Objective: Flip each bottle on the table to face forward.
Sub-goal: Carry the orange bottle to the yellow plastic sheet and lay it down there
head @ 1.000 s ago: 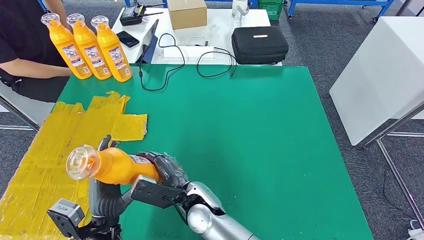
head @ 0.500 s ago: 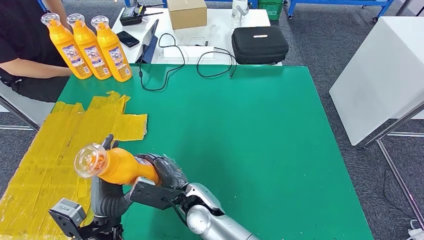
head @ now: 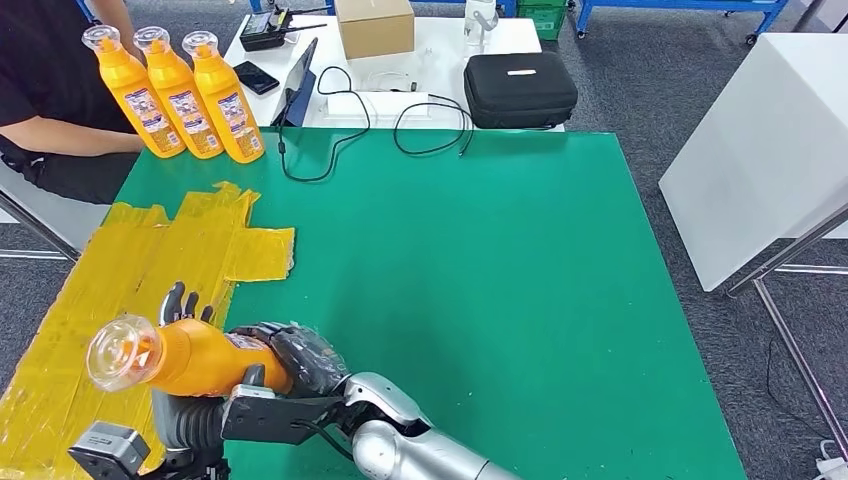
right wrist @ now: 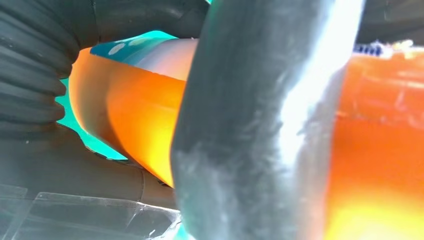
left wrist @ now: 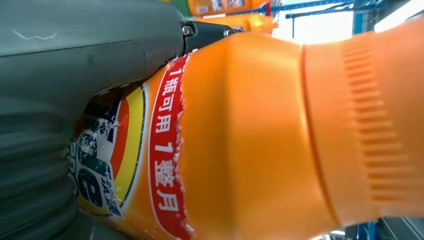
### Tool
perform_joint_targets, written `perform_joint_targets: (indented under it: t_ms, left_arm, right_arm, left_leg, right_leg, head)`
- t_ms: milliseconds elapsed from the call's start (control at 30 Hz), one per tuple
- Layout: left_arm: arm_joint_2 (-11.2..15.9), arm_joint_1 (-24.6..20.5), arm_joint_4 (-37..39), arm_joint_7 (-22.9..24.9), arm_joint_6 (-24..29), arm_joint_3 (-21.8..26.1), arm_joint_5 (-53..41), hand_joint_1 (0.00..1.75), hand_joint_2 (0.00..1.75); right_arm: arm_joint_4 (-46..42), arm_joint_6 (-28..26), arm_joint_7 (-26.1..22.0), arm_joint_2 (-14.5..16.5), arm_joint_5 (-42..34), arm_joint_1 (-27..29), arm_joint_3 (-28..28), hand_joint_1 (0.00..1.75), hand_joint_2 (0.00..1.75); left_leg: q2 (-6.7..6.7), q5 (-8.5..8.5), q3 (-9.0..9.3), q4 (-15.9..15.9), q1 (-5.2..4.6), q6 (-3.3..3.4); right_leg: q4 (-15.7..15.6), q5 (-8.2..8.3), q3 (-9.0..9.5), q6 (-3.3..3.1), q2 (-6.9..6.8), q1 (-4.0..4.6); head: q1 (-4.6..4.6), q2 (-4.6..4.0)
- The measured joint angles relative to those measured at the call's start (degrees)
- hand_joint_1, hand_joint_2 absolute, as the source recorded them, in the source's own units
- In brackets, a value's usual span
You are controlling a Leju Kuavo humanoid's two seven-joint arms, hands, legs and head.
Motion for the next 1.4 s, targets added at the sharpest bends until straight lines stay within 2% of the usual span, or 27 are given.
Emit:
perform_joint_targets:
  t_ms: [100, 133, 233, 267, 867, 900, 933, 1000, 1033, 1067, 1200, 1400]
  left_arm:
    - [0.0, 0.61, -0.6, -0.2, 0.67, 0.21, -0.71, 0.0, 1.75]
    - [0.0, 0.74, -0.69, -0.22, 0.77, 0.25, -0.81, 0.08, 1.75]
    - [0.0, 1.01, -0.88, -0.26, 0.95, 0.29, -0.93, 1.38, 1.75]
    - [0.0, 1.08, -0.93, -0.34, 1.02, 0.29, -0.99, 1.74, 1.75]
    - [0.11, 1.35, -0.95, -1.69, 1.27, 0.36, -0.86, 1.75, 1.75]
    - [0.12, 1.37, -0.95, -1.73, 1.26, 0.37, -0.71, 1.75, 1.75]
    - [0.13, 1.4, -0.95, -1.76, 1.22, 0.39, -0.5, 1.75, 1.75]
    - [0.13, 1.49, -0.95, -1.81, 1.02, 0.53, -0.01, 1.75, 1.75]
    - [0.13, 1.55, -0.95, -1.87, 0.82, 0.66, 0.2, 1.75, 1.75]
    - [0.13, 1.63, -0.95, -1.95, 0.54, 0.82, 0.37, 1.75, 1.75]
    - [0.08, 1.9, -1.09, -2.33, -0.79, 1.68, 0.34, 1.75, 1.75]
    - [-0.19, 2.06, -2.24, -3.05, -1.01, 4.27, -1.32, 1.75, 1.75]
  right_arm:
    - [0.31, 0.43, -0.55, 0.0, 0.45, -0.6, 0.82, 1.75, 1.75]
    - [0.37, 0.48, -0.62, 0.0, 0.66, -0.68, 0.93, 1.75, 1.75]
    - [0.46, 0.69, -0.68, 0.0, 0.97, -0.8, 1.04, 1.75, 1.75]
    - [0.49, 0.73, -0.69, 0.0, 1.0, -0.81, 1.06, 1.75, 1.75]
    - [1.09, 0.89, -1.67, 0.03, 2.27, -0.6, 0.85, 1.75, 1.75]
    - [1.11, 0.86, -1.72, 0.04, 2.5, -0.52, 0.76, 1.49, 1.75]
    - [1.17, 0.79, -1.84, 0.08, 2.87, -0.39, 0.58, 1.05, 1.75]
    - [1.34, 0.46, -2.47, 0.16, 4.29, 0.16, -0.1, 0.18, 0.87]
    - [1.43, 0.19, -2.99, 0.19, 5.42, 0.71, -0.69, 0.0, 0.44]
    - [1.39, -0.18, -3.5, 0.18, 6.85, 1.46, -1.48, 0.0, 0.0]
    - [-2.07, -1.7, -3.75, -1.23, 12.78, 5.06, -4.77, 0.0, 0.0]
    - [-14.18, -1.28, -4.57, -6.37, 15.34, 13.65, -11.02, 0.0, 0.0]
  left_leg:
    - [0.03, 0.0, 0.0, 0.0, 0.0, 0.0]
    - [0.02, 0.0, 0.0, 0.0, -0.01, 0.0]
    - [0.01, 0.0, 0.0, 0.0, -0.01, 0.0]
    - [0.02, 0.0, 0.0, 0.0, -0.01, 0.0]
    - [0.03, 0.0, 0.01, 0.0, 0.0, 0.0]
    - [0.03, 0.0, 0.01, 0.0, 0.0, 0.0]
    - [0.03, 0.0, 0.01, 0.0, 0.0, 0.0]
    - [0.03, 0.0, 0.01, 0.0, -0.01, 0.0]
    - [0.02, 0.0, 0.01, 0.0, -0.01, 0.0]
    - [0.01, 0.0, 0.01, 0.0, -0.01, 0.0]
    - [0.06, 0.0, -0.05, 0.0, -0.01, 0.0]
    - [0.02, -0.02, -0.1, 0.0, -0.05, 0.0]
  right_leg:
    - [0.0, 0.0, 0.0, 0.0, 0.0, 0.0]
    - [0.0, 0.0, 0.01, 0.0, 0.0, -0.01]
    - [0.0, 0.0, 0.01, 0.0, 0.0, -0.01]
    - [0.0, 0.01, 0.01, 0.0, 0.0, -0.01]
    - [0.0, 0.0, -0.01, 0.0, 0.0, 0.0]
    - [-0.01, 0.01, -0.01, 0.0, 0.0, 0.0]
    - [-0.01, 0.01, -0.01, 0.0, 0.0, 0.0]
    - [-0.01, 0.0, -0.01, 0.0, 0.0, -0.01]
    - [-0.01, 0.0, -0.01, 0.0, 0.0, -0.01]
    - [-0.01, 0.0, -0.02, 0.0, 0.0, -0.01]
    - [-0.02, 0.0, -0.11, 0.0, 0.01, -0.01]
    - [-0.03, 0.0, -0.12, 0.0, 0.0, -0.02]
  head:
    - [-0.01, 0.0]
    - [-0.01, 0.0]
    - [0.0, 0.0]
    - [0.01, 0.0]
    - [-0.01, 0.0]
    - [-0.01, 0.0]
    - [-0.01, 0.0]
    - [-0.01, 0.0]
    - [0.0, 0.0]
    - [0.01, 0.0]
    - [0.02, 0.0]
    - [0.01, 0.0]
